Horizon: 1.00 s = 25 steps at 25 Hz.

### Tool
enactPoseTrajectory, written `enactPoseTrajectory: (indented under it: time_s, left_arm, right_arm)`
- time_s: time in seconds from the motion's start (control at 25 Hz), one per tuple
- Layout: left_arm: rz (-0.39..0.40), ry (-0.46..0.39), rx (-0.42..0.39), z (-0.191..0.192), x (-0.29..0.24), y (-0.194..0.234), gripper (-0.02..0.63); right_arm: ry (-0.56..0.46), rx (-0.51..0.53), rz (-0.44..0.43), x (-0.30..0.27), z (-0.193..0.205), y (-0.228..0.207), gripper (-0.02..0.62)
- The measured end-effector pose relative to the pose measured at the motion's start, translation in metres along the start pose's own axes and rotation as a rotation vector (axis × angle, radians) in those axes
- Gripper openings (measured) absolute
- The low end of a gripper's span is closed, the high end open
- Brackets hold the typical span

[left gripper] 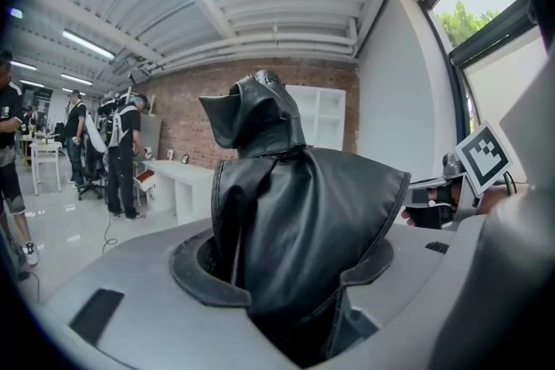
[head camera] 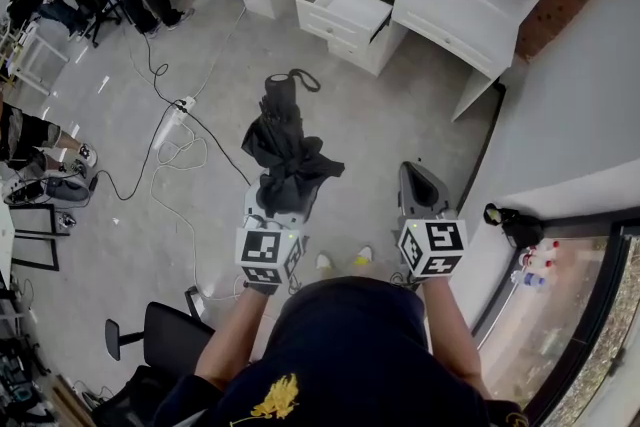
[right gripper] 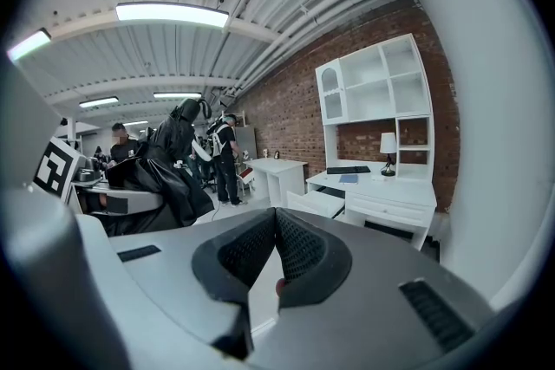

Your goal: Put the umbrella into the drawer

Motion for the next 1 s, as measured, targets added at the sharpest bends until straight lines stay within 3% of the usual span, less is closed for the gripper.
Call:
enactPoseTrajectory:
  time_s: [0.32,0.52,0.68,1.0]
  left_arm:
    - [0.018,0.015,0.001,0.017,-0.005,0.014,0.268]
    - [0.049,0.077,0.031,0.035,-0.011,0.023,0.268]
    - [0.067,0.09,0.016,0.035,-0.016,0.026,0.268]
    - [0.047,0.071,0.006,0.015,-0.084,0.031,0.27]
  right_arm:
    - [0.007,0.013,0.068,0.005,0.002,-0.023,-0.002]
    - [0.06,-0.048,0.037,-0.004,0.028,-0.003,-0.002]
    - [0.112,-0.086,0.077,-0.005,0.045,0.008,-0.002]
    - [0.075,-0.089,0.148,-0.043,0.026,-0.051,-0.002]
Point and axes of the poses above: the fingertips, and each gripper's own axes: x backward along the fingers, y to its left, z out of its underside, the point moved 8 cm from there along x, backward along the fingers, and after that the axes turned 15 degrees about -z, right-handed, at the moved point
